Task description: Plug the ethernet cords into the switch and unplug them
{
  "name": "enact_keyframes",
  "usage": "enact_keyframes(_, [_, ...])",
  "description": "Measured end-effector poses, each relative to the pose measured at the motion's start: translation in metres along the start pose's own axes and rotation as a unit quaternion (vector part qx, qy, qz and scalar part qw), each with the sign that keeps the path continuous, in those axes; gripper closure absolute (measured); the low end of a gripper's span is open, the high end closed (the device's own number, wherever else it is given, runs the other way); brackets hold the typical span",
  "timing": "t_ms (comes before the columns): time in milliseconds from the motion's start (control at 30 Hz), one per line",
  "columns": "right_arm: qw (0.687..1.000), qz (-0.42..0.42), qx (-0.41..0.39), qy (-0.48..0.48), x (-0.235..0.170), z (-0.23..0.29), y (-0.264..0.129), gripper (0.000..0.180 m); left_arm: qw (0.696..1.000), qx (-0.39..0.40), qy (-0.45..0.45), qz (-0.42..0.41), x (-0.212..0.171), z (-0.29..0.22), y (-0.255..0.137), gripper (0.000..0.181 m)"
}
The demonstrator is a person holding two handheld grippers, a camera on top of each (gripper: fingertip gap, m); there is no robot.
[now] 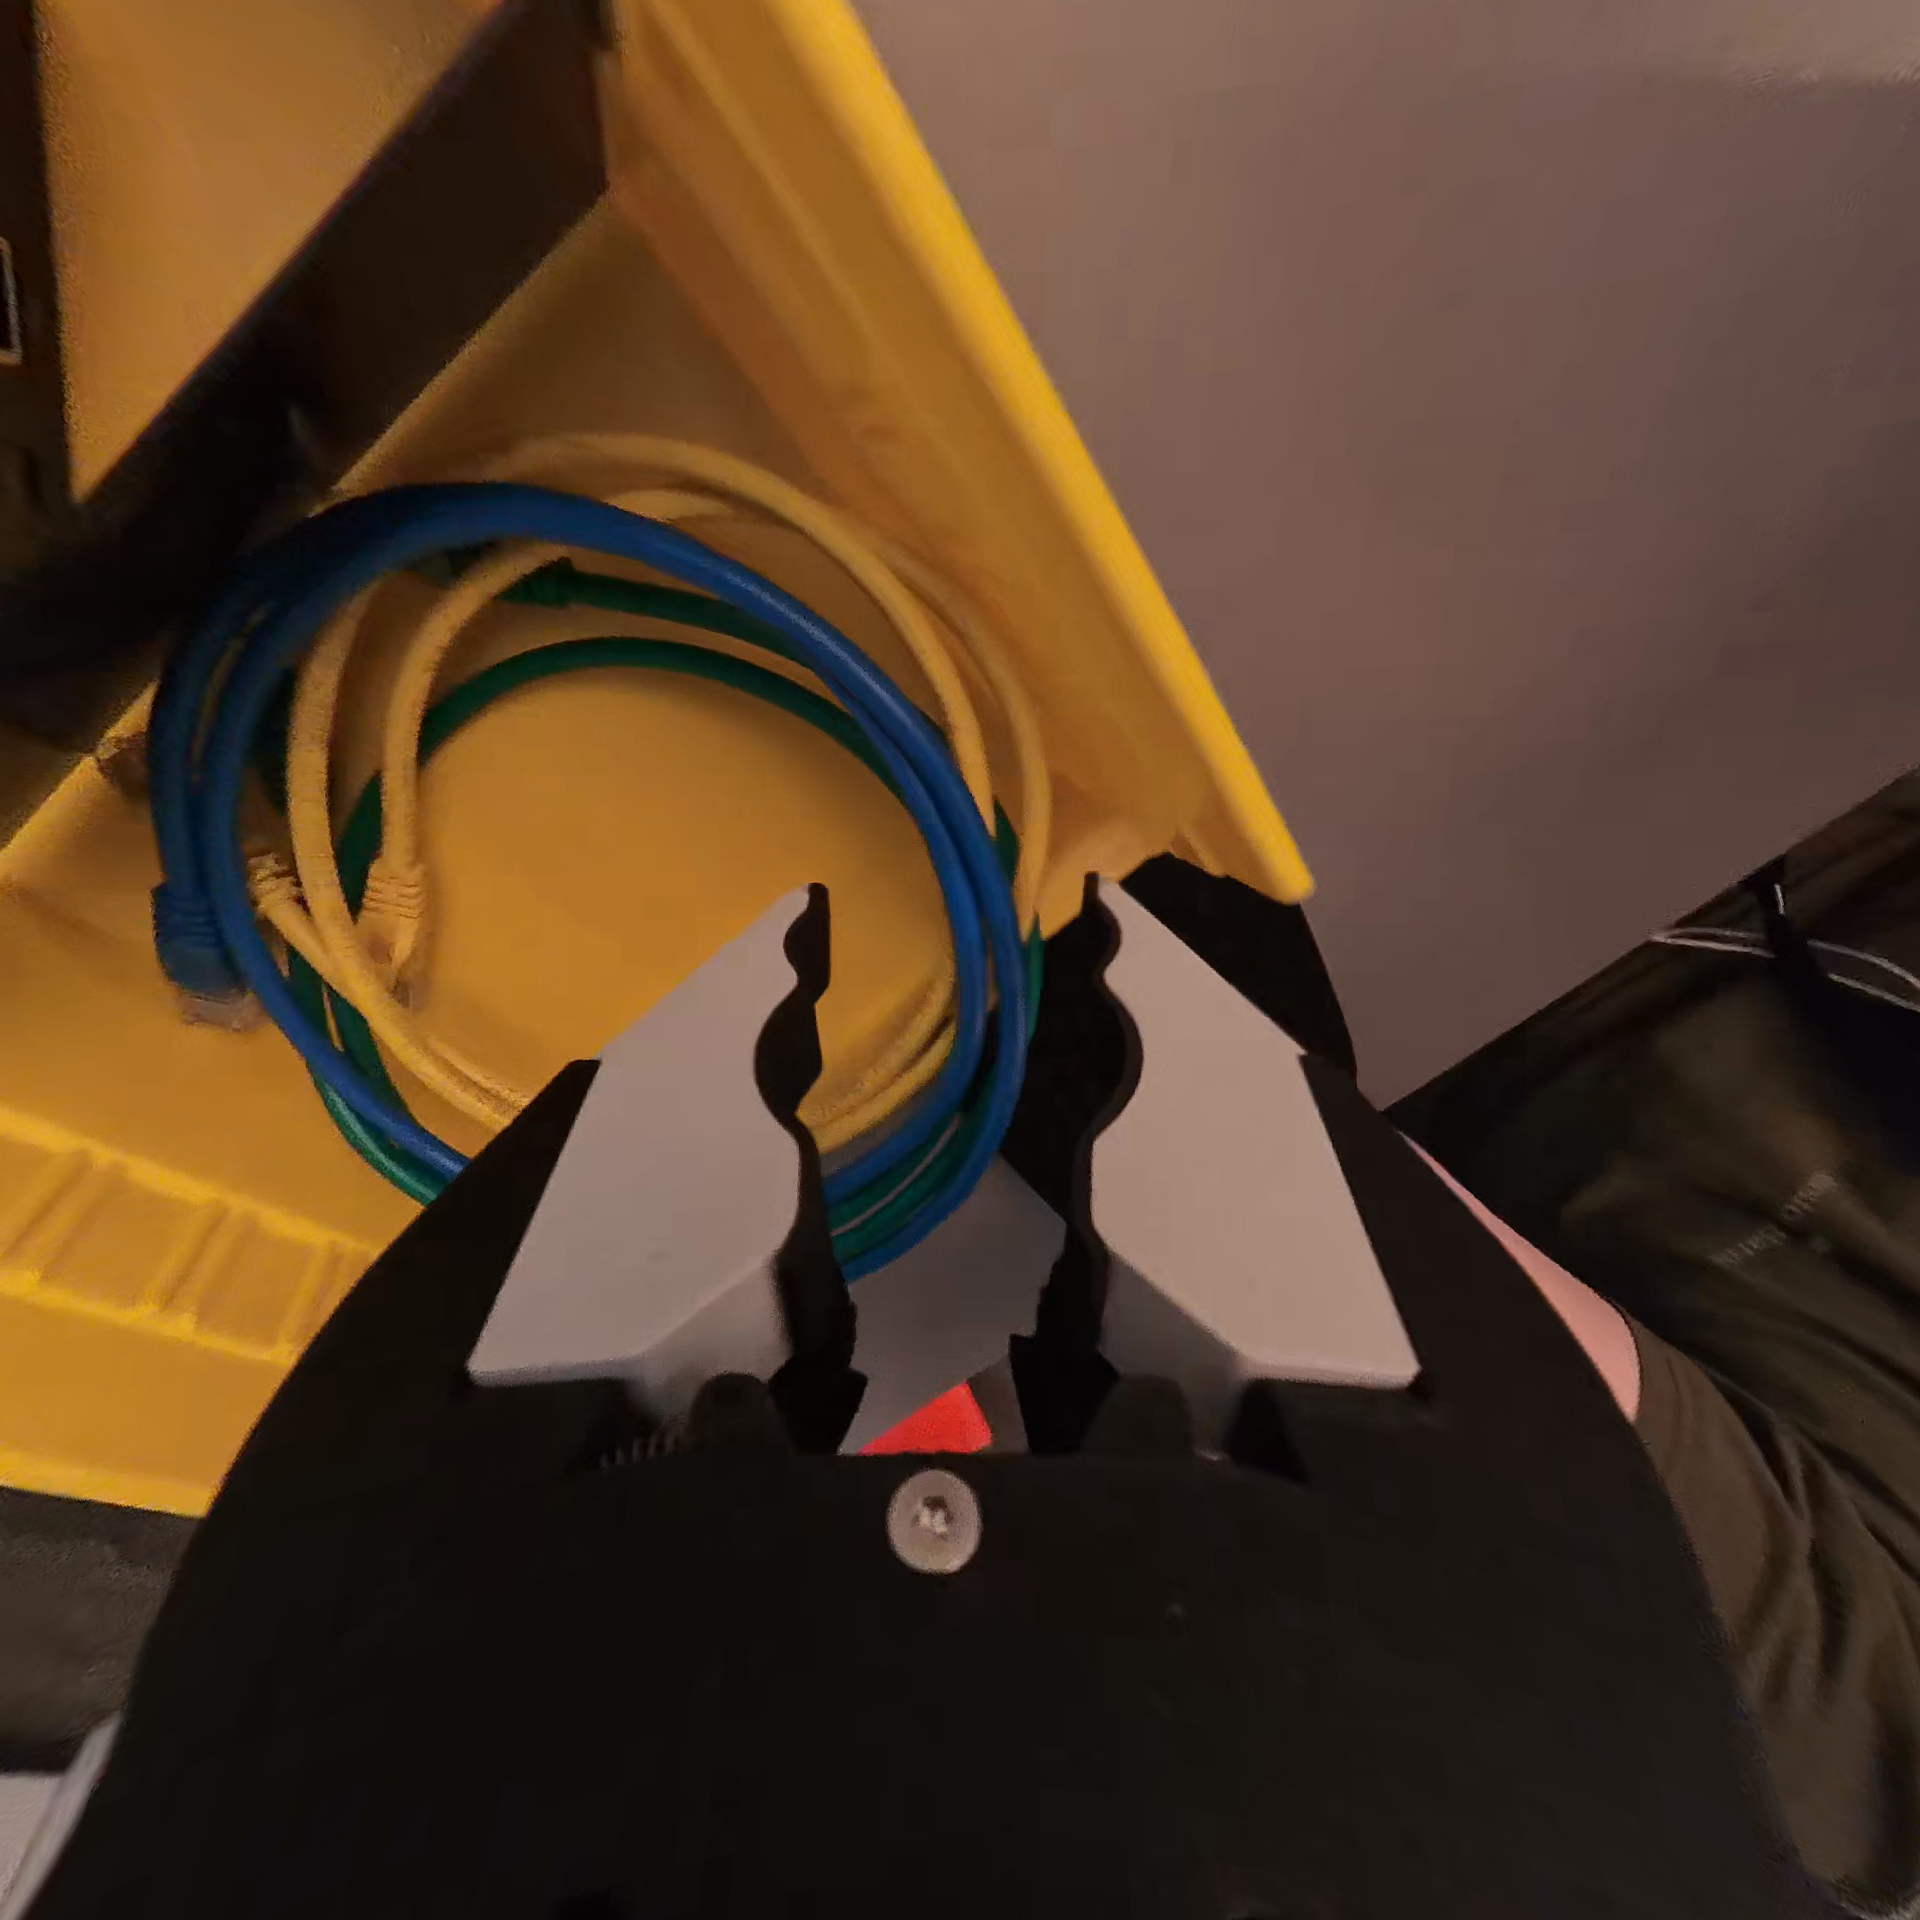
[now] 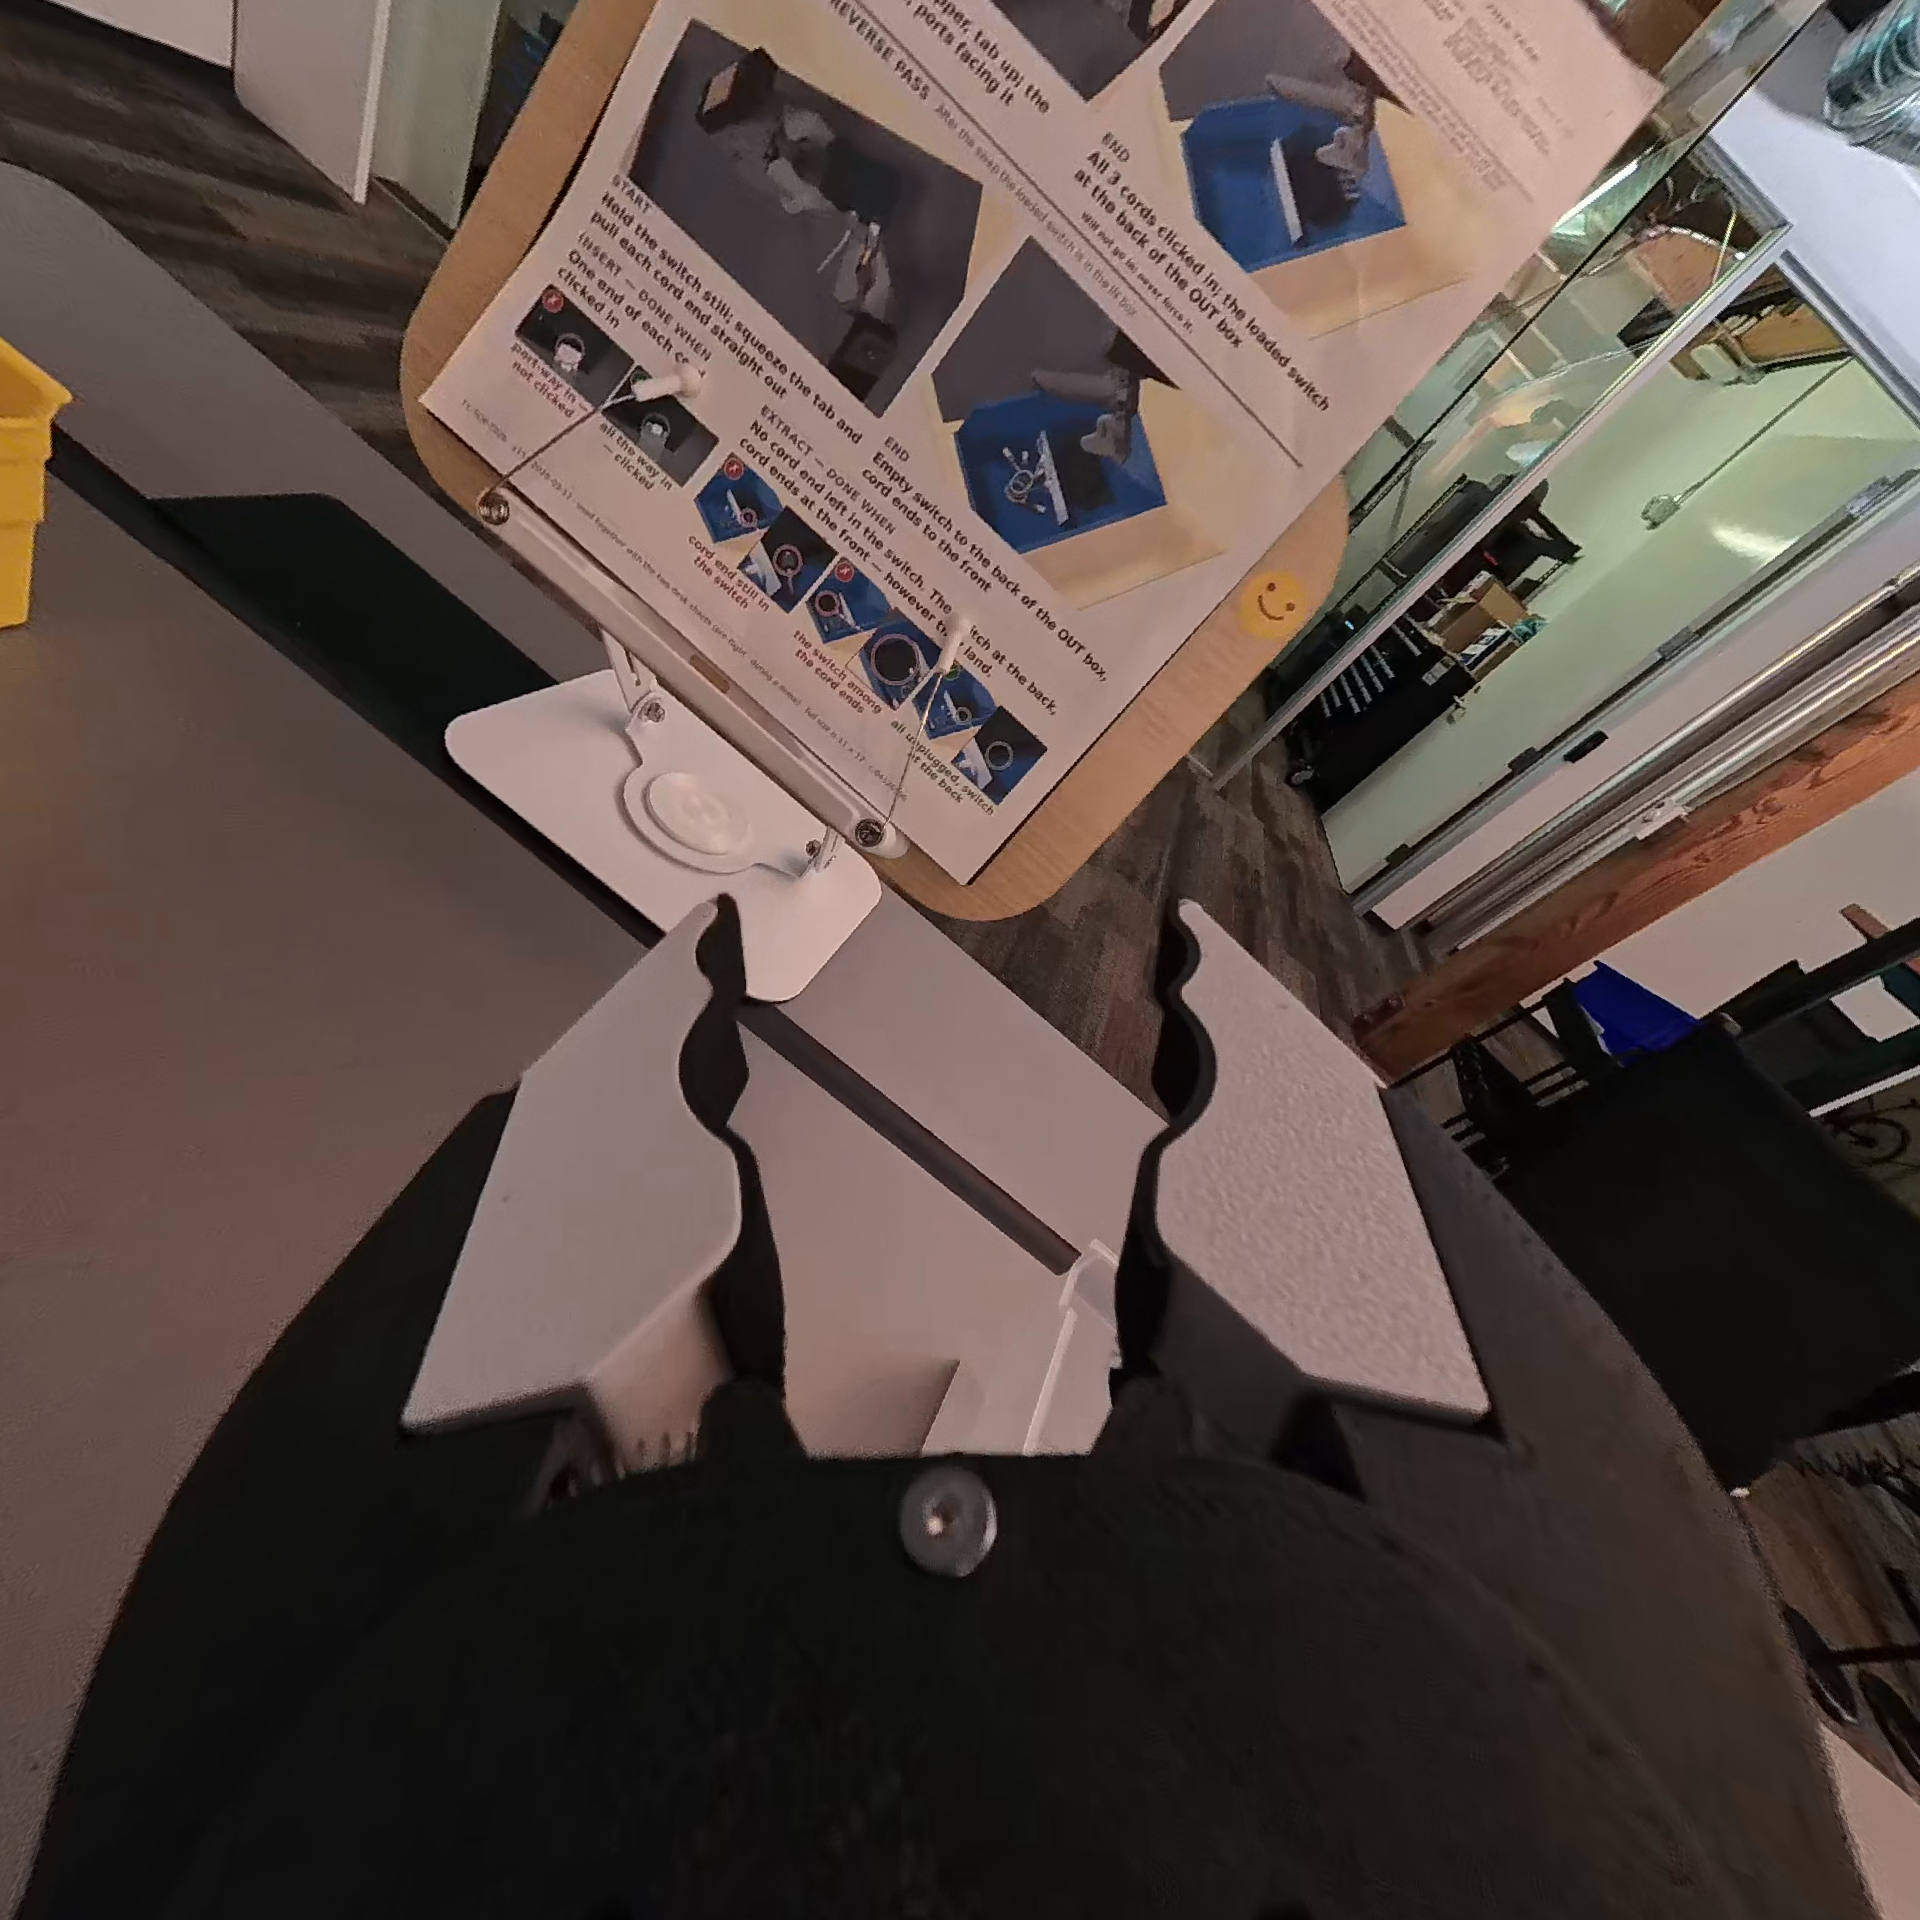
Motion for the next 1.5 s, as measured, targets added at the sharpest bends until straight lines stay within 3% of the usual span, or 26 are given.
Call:
enact_keyframes(100, [1.000,0.008,0.004,-0.011,-0.001,0.003,0.002,0.101,1.000,-0.012,-0.019,0.016,0.008,0.008,0.006,0.138])
enact_keyframes(267, [1.000,0.014,0.003,-0.025,-0.002,0.005,0.003,0.102,0.998,-0.062,0.005,0.027,0.004,0.004,0.011,0.167])
enact_keyframes(600, [0.999,0.025,0.008,-0.039,-0.004,0.006,0.004,0.103,0.999,-0.031,0.005,-0.033,-0.013,0.003,-0.013,0.169])
enact_keyframes(733, [0.999,0.027,0.005,-0.038,-0.005,0.003,0.004,0.103,0.991,0.025,-0.036,-0.126,-0.025,0.003,-0.048,0.170])
enact_keyframes(867, [0.999,0.024,-0.002,-0.030,-0.005,-0.004,0.000,0.103,0.953,0.130,-0.064,-0.266,-0.042,-0.014,-0.101,0.172])
enact_keyframes(967, [1.000,0.016,-0.011,-0.018,-0.005,-0.014,-0.006,0.103,0.895,0.206,-0.003,-0.395,-0.035,-0.058,-0.144,0.175])
enact_keyframes(1033, [1.000,0.009,-0.020,-0.009,-0.004,-0.023,-0.012,0.103,0.856,0.205,0.077,-0.468,-0.017,-0.105,-0.160,0.177])
enact_keyframes(1100, [0.999,0.000,-0.034,0.002,-0.003,-0.035,-0.022,0.104,0.851,0.169,0.170,-0.468,0.010,-0.154,-0.150,0.177])
enact_keyframes(1333, [0.996,-0.040,-0.056,0.064,-0.005,-0.074,-0.058,0.104,0.905,0.107,0.326,-0.253,0.126,-0.237,-0.036,0.177])
enact_keyframes(1500, [0.995,-0.051,-0.052,0.074,-0.006,-0.080,-0.065,0.105,0.909,0.013,0.359,-0.214,0.148,-0.263,0.000,0.177])
Point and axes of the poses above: each gripper's, where its closed fingertips meet, y out along the fingers, x out of its top, z = x × y across the jaws, the point moved 6 cm from there along -y, back along the fingers, and after that the axes turned 10 degrees about z, right-handed, at the moved point
